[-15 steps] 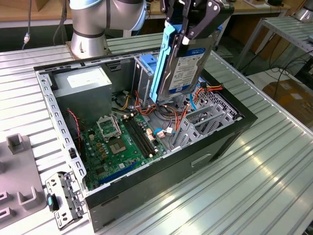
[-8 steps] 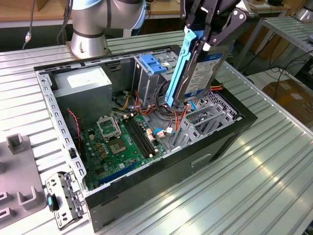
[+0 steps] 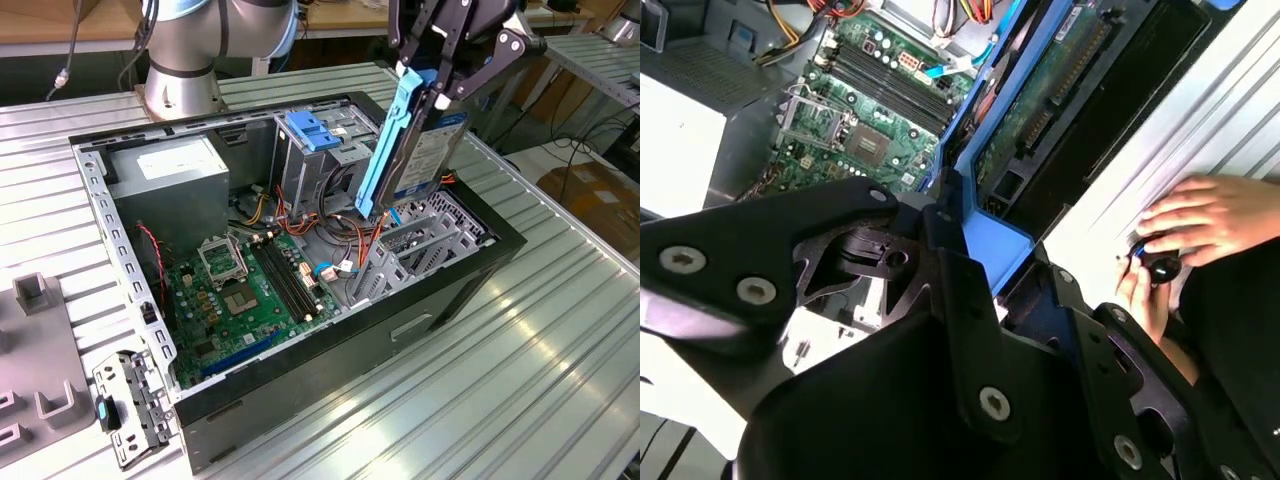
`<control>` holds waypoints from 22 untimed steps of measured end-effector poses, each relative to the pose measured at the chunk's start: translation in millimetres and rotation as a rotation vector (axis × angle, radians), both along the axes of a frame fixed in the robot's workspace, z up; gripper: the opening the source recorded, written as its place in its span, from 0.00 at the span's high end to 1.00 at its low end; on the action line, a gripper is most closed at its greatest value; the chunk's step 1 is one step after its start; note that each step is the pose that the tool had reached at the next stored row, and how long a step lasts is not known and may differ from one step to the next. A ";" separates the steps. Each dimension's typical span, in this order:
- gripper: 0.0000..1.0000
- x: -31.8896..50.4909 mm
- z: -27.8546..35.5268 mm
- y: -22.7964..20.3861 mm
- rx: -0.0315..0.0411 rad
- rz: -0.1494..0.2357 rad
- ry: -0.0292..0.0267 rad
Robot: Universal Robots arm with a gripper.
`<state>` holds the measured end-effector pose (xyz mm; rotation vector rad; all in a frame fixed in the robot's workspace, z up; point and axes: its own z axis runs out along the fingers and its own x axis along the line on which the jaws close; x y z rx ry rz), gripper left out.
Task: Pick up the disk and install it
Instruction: 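Insert the disk into the insertion slot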
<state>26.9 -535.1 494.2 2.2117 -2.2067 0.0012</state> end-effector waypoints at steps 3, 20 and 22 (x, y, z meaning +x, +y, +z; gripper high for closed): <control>0.63 13.9 -3.4 -3.1 -0.0002 0.000 0.0005; 0.63 34.6 -33.0 -22.9 -0.0003 0.000 0.0013; 0.63 35.0 -34.7 -22.8 -0.0002 0.000 0.0014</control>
